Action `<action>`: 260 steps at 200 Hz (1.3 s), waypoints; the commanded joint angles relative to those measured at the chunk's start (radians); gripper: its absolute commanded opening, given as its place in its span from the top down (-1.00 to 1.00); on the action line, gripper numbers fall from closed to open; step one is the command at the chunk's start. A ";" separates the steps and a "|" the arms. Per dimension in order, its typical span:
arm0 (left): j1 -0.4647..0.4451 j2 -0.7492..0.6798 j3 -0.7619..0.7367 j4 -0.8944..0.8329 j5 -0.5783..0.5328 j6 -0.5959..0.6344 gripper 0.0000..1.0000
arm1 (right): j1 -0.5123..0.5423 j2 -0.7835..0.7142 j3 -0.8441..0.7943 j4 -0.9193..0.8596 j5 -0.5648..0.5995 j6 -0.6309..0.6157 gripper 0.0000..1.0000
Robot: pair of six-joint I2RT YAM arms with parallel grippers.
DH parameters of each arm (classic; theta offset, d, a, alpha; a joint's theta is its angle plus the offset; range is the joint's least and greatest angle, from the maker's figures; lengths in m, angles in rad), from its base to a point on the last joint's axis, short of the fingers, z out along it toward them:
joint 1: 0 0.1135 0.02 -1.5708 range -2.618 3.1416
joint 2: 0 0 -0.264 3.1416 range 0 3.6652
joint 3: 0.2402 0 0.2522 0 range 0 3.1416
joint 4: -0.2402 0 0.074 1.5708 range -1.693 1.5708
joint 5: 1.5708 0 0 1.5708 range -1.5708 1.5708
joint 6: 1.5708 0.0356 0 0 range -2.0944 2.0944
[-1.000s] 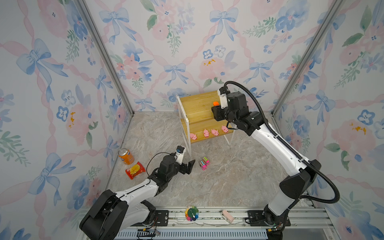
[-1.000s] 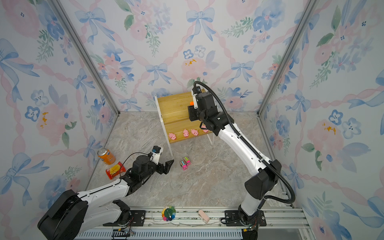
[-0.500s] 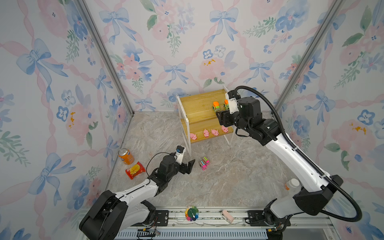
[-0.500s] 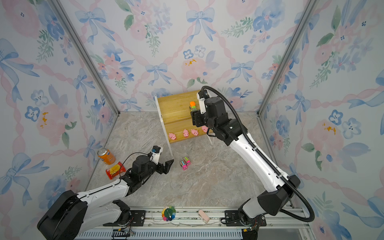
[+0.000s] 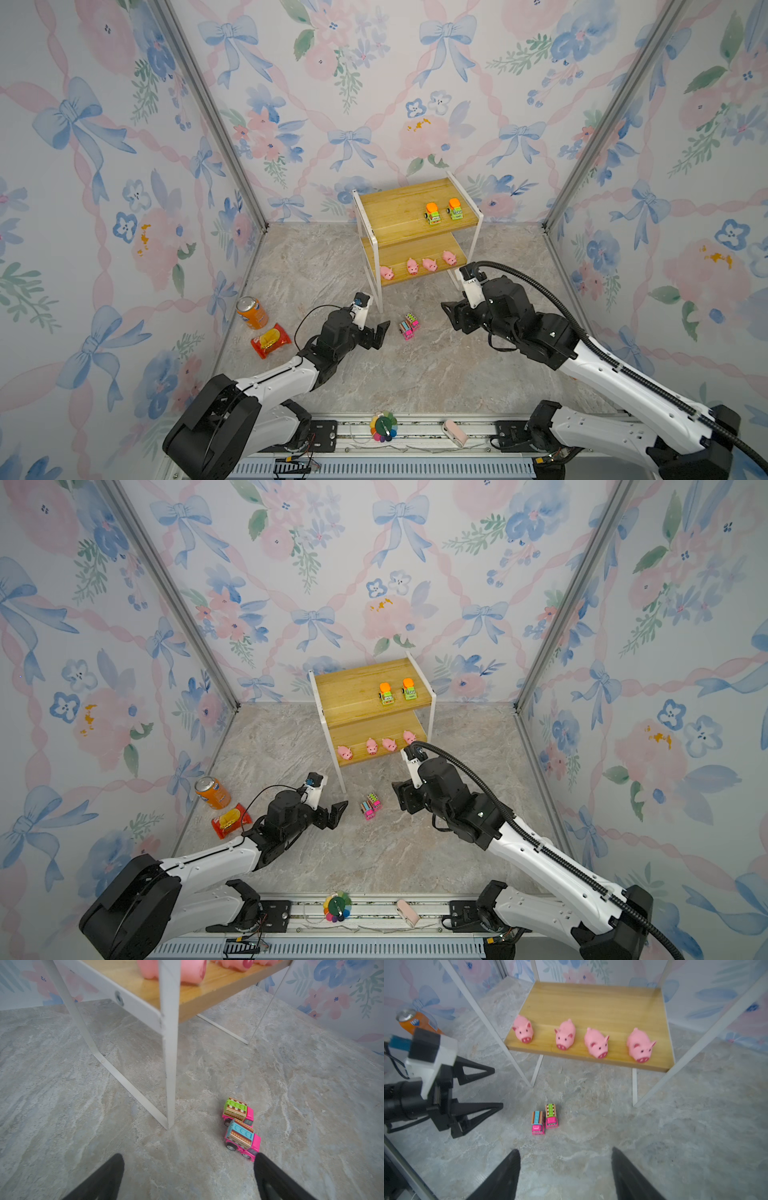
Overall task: Place and organize the plastic toys onto the shelf
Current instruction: 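Withdraw the right gripper back over the two pink trucks, then lower the right gripper and grasp the pink truck with green top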
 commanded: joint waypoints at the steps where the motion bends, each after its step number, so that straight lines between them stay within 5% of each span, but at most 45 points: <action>1: -0.004 0.013 0.010 -0.007 0.004 0.017 -0.96 | 0.067 0.027 -0.123 0.179 -0.002 0.079 -0.40; 34: -0.004 0.001 0.000 -0.007 0.009 0.001 -0.96 | 0.125 0.135 -0.224 0.357 0.035 0.101 -0.40; 100: -0.005 -0.011 -0.011 -0.007 -0.005 0.000 -0.96 | 0.090 0.421 -0.137 0.440 0.075 0.065 -0.32; 161: -0.004 -0.026 -0.014 -0.008 -0.016 0.004 -0.96 | -0.036 0.548 -0.069 0.469 -0.006 0.026 -0.19; 260: -0.004 -0.048 -0.024 -0.012 -0.023 0.003 -0.96 | -0.030 0.691 0.011 0.468 -0.113 -0.027 -0.08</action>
